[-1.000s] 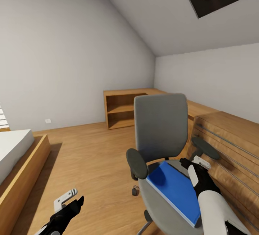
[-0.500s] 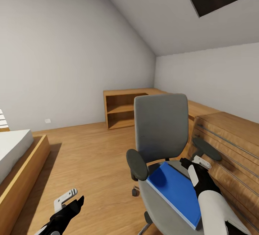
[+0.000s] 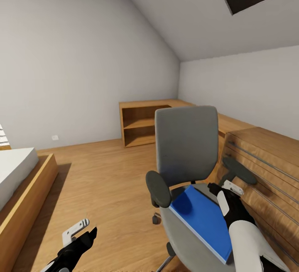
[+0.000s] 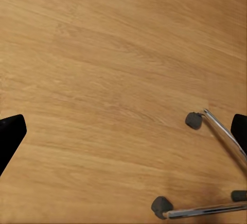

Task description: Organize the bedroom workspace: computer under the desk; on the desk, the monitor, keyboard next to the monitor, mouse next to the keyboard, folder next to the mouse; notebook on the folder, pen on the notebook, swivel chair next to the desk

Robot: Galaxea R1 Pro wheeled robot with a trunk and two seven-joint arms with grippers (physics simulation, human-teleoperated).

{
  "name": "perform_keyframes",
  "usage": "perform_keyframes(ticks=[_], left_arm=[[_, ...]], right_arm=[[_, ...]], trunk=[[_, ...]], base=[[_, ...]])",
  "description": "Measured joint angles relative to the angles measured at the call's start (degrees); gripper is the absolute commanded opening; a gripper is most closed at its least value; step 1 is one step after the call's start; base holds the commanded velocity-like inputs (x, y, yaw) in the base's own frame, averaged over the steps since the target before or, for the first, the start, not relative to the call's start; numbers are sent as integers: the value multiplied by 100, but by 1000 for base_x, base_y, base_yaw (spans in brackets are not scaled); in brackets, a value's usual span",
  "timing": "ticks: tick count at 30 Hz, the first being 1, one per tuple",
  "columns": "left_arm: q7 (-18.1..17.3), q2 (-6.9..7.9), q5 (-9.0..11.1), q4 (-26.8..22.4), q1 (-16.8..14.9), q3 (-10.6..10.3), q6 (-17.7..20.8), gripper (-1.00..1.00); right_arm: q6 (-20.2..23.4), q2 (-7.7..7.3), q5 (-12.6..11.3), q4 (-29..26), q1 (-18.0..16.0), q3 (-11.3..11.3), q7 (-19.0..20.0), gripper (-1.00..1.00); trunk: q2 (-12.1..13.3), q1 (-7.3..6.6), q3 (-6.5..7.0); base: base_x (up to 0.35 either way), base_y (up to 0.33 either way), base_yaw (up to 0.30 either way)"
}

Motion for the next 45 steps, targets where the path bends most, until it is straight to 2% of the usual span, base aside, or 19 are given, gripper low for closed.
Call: perform_keyframes(ticks=[23,45], left_arm=[[-8,3,0,10,0,4,-1,100],[-23,17,9,19,0,25,-1,100]], right_arm=[[0,1,0,0,-1,0,0,100],[12,9,18,21,-1,7,0,100]], trunk=[[0,0,-194],[0,0,-215]], base=[[0,0,0],[0,0,0]])
